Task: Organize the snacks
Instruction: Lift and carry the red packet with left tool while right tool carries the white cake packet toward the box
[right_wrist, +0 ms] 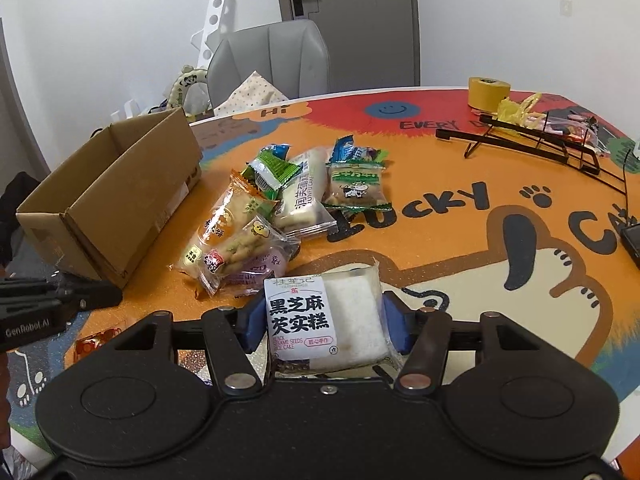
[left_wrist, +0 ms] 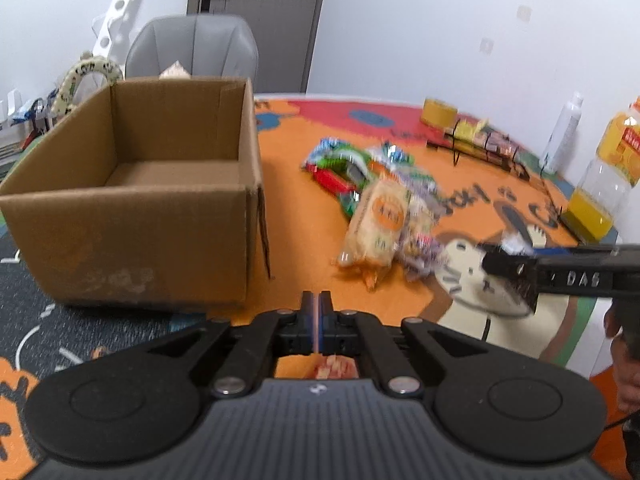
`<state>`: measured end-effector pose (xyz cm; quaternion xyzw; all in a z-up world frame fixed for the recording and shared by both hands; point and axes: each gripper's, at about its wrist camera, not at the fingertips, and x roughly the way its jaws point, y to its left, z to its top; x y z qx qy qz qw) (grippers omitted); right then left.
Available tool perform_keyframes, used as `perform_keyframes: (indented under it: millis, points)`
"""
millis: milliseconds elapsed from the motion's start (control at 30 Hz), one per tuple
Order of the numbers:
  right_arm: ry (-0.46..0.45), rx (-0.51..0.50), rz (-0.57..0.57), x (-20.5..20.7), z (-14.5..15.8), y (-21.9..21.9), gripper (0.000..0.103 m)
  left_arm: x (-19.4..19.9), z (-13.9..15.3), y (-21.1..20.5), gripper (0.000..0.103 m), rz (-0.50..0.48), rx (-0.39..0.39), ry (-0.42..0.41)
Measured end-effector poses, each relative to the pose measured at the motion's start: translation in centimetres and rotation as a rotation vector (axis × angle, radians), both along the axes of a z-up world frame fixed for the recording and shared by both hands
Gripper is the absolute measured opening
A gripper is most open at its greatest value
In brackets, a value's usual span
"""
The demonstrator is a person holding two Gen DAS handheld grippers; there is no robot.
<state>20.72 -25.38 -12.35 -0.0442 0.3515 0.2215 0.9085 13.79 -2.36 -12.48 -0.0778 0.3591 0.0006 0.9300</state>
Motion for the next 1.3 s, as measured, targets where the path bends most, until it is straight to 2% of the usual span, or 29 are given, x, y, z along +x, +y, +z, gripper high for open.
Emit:
perform_keyframes:
  millis: [67,133,200,267,533,633,667,700,767,800,1300]
  points:
    - [0.001,0.005,-0.003,-0.3,0.0,-0.4,0.056,-0.5,0.1,-0.2,0.007,-0.025,0.019,0.018]
    - [0.008,0.014,-0.006,-0.4,0.0,-0.6,0.056,-1.3,0.4,-0.5,0.020,-0.063,0.020,0.009]
    - [0.015,0.022,-0.011,-0.5,-0.2,-0.8,0.056,-2.0,0.7,-0.5,0.054,-0.063,0.017,-0.015]
    - [0.016,0.019,-0.016,-0.5,-0.3,-0.7,0.056,-2.4,0.8,-0.5,0.062,-0.053,0.022,-0.042]
    - [0.008,0.014,-0.006,-1.6,0.0,-0.2,0.056,-2.7,-0.3,-0.9,0.061,-0.089,0.025,0.008]
    - [0.007,0.015,0.003,-2.0,0.0,0.1,0.056,-2.7,-1.4,-1.2,0.053,-0.104,0.040,0.034]
    - [0.007,0.013,0.007,-2.1,-0.1,0.2,0.056,-2.8,-1.7,-1.2,0.041,-0.100,0.045,0.042]
    - [0.008,0.013,0.010,-2.2,-0.1,0.3,0.056,-2.8,-2.0,-1.0,0.021,-0.086,0.047,0.051]
    - [0.009,0.013,0.014,-2.3,0.0,0.6,0.056,-3.0,-1.9,-0.4,0.018,-0.073,0.009,0.046]
    - [0.007,0.013,0.015,-2.4,0.1,0.7,0.056,-3.1,-1.8,-0.1,0.018,-0.072,-0.006,0.041]
    - [-0.043,0.040,0.062,-2.3,2.7,2.7,0.056,-3.8,2.6,2.1,0.018,-0.001,0.029,-0.083]
